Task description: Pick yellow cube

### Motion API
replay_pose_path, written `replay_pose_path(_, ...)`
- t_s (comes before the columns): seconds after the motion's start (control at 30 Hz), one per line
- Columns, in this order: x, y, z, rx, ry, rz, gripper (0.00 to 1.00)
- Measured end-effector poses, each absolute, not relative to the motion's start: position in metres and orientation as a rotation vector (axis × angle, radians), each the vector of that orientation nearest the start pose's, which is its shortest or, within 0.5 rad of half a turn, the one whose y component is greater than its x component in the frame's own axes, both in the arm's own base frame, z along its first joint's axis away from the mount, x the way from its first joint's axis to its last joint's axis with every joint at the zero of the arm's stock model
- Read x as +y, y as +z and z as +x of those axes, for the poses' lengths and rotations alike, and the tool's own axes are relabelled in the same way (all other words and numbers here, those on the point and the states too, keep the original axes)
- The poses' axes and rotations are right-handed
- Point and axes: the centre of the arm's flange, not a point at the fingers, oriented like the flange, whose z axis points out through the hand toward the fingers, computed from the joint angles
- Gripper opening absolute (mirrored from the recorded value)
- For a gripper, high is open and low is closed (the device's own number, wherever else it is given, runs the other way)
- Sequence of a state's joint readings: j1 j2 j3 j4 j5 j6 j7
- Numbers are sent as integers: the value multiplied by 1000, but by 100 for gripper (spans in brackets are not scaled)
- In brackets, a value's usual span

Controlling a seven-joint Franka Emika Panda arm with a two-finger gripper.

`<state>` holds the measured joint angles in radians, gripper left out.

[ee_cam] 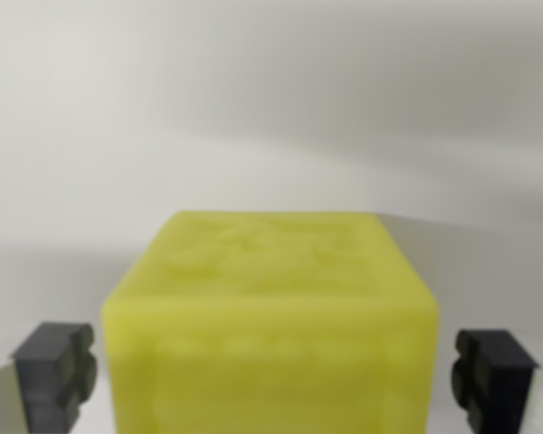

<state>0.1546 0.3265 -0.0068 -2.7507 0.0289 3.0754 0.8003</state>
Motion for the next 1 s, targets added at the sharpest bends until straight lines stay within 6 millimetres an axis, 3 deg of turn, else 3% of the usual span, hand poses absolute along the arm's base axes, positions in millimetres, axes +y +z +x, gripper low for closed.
replay_pose_path(0.17,53,114,371,1049,2,-2962,100)
replay_pose_path(0.2,53,114,371,1048,1,-2962,0)
replay_pose_path(1.0,53,147,371,1050,1,-2961,0)
